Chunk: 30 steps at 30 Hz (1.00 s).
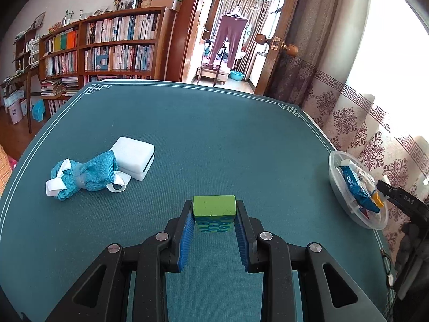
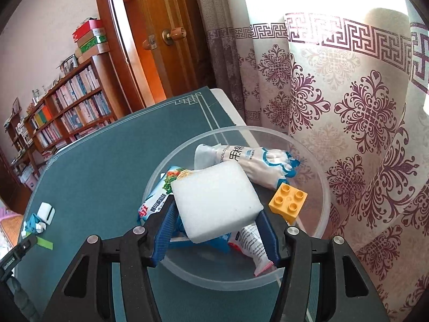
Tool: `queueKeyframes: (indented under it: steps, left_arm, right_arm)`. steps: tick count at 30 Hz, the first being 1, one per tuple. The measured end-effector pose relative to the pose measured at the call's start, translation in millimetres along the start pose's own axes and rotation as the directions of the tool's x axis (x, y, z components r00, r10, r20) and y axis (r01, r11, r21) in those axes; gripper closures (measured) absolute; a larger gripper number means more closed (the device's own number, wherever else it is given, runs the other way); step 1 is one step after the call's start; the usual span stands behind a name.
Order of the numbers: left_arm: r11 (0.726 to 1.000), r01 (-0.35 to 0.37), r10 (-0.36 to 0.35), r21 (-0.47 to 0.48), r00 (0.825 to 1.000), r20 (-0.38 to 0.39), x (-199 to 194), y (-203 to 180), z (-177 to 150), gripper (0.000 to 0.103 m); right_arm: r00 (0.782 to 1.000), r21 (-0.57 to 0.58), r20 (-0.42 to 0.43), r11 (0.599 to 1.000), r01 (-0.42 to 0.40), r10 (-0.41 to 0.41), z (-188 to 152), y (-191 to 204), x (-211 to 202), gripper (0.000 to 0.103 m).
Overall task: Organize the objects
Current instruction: 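Carry the white sponge block into the bowl and open the right gripper, then carry the green dotted sponge over the bowl and lower it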
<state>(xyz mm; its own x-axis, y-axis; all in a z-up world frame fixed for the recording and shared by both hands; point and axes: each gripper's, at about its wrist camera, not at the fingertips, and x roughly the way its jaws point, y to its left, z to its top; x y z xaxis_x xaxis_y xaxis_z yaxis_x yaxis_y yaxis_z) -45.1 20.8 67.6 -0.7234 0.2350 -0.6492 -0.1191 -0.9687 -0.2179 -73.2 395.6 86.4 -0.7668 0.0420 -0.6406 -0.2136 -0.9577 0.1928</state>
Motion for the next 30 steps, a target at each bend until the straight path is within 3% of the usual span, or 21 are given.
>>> queueKeyframes:
  steps: [4, 16, 23, 30]
  left_arm:
    - [1.000, 0.014, -0.014, 0.022, 1.000, 0.003, -3.3, -13.8, 4.7, 0.072]
    - [0.985, 0.103, -0.100, 0.141, 0.994, -0.034, 8.6, -92.3, 15.6, 0.072]
    - [0.953, 0.178, -0.166, 0.245, 0.984, -0.066, 19.2, -158.4, 24.8, 0.072]
    - [0.920, 0.230, -0.210, 0.318, 0.973, -0.097, 34.3, -213.9, 31.4, 0.072]
  right_arm:
    - [1.000, 0.020, 0.007, 1.000, -0.009, 0.008, 1.5, -9.9, 0.8, 0.029]
    - [0.995, -0.040, 0.066, 0.997, -0.067, 0.069, -23.2, -18.4, -50.3, 0.029]
    - [0.990, -0.113, 0.068, 0.987, -0.114, 0.123, -43.8, -10.1, -69.6, 0.029]
    - [0.987, -0.105, 0.068, 0.985, -0.137, 0.145, -50.8, -22.6, -73.1, 0.029]
